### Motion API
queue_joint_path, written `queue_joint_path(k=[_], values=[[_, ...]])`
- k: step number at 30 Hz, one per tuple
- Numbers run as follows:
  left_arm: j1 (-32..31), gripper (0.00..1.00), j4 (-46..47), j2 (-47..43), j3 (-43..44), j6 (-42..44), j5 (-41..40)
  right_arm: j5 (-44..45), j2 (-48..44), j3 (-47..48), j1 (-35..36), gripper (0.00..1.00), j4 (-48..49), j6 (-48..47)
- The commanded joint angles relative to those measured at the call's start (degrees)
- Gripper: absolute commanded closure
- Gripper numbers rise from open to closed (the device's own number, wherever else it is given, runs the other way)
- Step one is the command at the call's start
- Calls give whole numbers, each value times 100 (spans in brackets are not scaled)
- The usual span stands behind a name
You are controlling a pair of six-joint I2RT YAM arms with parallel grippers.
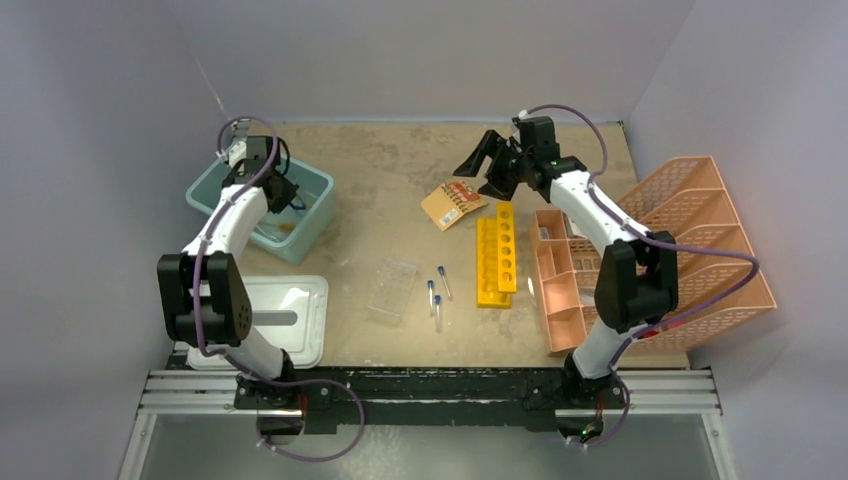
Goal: Organize the chemistry lab equipment
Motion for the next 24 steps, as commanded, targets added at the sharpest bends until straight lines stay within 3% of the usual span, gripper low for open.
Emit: queue_joint_path(k=[1,15,20,24], values=[[28,100,668,40,-3,-175,45,41,160,482,-29,16,-88,-203],[134,100,3165,585,-1202,-479,607,4,516,821,-45,17,-235,-267],[169,72,3255,572,-1266,-468,702,43,500,854,-45,17,-265,-284],[179,56,2748,444,-1046,-481,643,45,483,869,-40,18,-283,-287]])
